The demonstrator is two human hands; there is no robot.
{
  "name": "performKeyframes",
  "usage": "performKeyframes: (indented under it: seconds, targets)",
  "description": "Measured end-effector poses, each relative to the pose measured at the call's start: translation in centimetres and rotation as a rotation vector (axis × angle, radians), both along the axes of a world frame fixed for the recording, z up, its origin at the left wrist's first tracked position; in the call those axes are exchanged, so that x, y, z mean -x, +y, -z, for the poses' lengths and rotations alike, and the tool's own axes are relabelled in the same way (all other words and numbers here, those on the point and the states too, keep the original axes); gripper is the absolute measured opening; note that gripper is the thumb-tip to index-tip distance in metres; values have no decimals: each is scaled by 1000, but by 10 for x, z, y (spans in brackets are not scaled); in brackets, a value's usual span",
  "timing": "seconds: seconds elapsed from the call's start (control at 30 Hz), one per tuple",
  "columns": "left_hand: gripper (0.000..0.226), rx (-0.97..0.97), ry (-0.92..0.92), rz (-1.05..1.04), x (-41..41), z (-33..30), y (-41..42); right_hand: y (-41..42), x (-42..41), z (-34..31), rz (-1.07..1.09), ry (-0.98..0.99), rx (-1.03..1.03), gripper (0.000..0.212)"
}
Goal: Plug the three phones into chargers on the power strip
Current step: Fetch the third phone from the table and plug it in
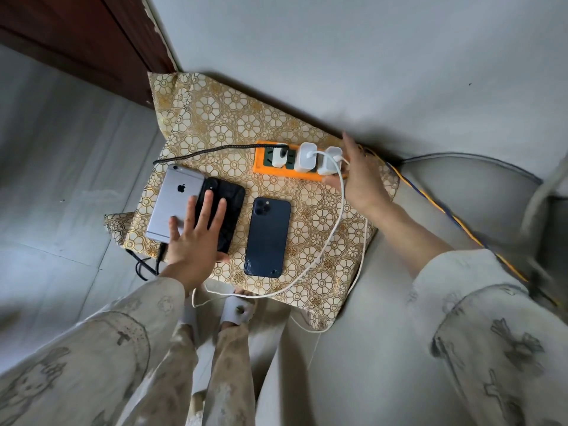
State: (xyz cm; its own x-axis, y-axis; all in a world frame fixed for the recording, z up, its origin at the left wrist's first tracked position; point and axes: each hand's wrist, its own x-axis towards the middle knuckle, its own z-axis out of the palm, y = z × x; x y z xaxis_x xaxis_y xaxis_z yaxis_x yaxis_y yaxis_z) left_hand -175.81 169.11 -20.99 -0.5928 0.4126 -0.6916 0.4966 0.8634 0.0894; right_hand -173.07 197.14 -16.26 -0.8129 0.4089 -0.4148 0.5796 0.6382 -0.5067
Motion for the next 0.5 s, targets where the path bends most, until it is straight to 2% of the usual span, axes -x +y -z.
performKeyframes:
  seconds: [0.07,0.23,0.37,0.5]
  targets:
    - [110,-21,-4,-11,1,1,-1,-10,-17,-1,254,33,142,82]
    - [109,-72,-20,-43,-1,1,-1,-45,-97,13,584,-20,255,21]
    - [93,-149,-14,-77,-9,-4,-6,-88,-164,32,871,-77,402,19]
    - [74,-325,-33,-241,-43,-17,-24,-130,-209,38,958,-177,384,24]
